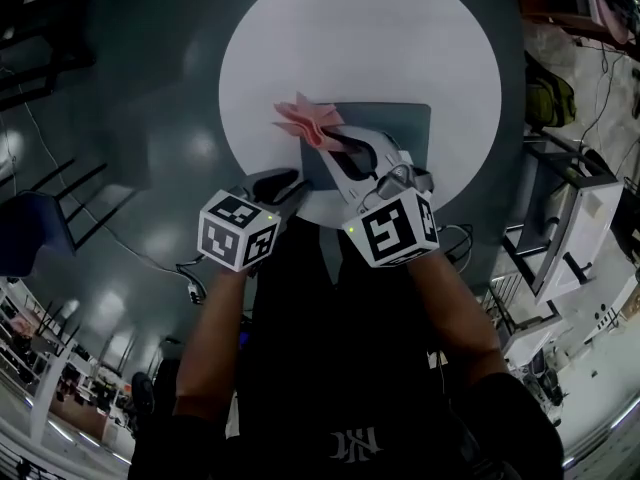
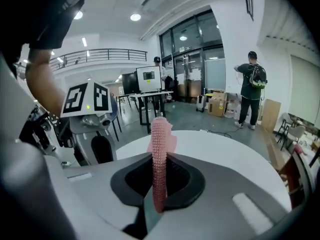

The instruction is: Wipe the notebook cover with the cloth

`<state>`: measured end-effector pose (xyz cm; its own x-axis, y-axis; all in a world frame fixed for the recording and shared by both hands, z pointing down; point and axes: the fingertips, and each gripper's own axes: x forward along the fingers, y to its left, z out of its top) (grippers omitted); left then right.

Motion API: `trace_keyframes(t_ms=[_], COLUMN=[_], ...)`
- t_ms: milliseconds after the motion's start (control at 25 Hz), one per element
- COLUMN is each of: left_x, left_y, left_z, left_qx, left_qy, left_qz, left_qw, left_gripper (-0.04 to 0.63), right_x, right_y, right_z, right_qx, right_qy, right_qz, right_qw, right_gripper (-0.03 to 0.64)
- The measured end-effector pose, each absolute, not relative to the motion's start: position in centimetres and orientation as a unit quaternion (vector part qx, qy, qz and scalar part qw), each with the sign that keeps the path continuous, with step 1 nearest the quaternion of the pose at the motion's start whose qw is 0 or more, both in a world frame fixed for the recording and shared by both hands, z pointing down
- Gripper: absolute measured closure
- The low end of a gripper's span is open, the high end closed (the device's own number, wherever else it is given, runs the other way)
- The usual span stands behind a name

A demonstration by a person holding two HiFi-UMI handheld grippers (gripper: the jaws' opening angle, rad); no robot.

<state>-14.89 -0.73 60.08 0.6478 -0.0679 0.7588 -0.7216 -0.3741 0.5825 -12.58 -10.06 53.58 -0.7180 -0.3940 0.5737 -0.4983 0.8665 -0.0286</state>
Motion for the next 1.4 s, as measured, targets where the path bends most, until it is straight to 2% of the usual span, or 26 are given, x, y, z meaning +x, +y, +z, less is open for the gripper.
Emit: trace_keyframes(t_ms=[640,960,1400], left_x=[-14.2,-13.8,-13.3], left_y=[-0.7,-0.5,-0.3], left_z=[61.2,61.3,61.1], left_qx=[0.756,0.753,0.75], left_qy=[-0.245,-0.253,-0.26], left_qz=[0.33,0.327,0.339], left_qw=[0.51,0.512,0.505], left_gripper=[0.534,0.535,0.535], right_x=[-15.6,-13.8,-7.5], right_y=[-11.0,-11.0,-11.1], right_z=[59.6,59.8,59.9], right_qx=[0.237,0.251,0.285], right_qy=[-0.884,-0.877,-0.861], right_qz=[0.025,0.03,0.039], right_qw=[0.402,0.409,0.42], right_gripper=[0.601,0.603,0.603])
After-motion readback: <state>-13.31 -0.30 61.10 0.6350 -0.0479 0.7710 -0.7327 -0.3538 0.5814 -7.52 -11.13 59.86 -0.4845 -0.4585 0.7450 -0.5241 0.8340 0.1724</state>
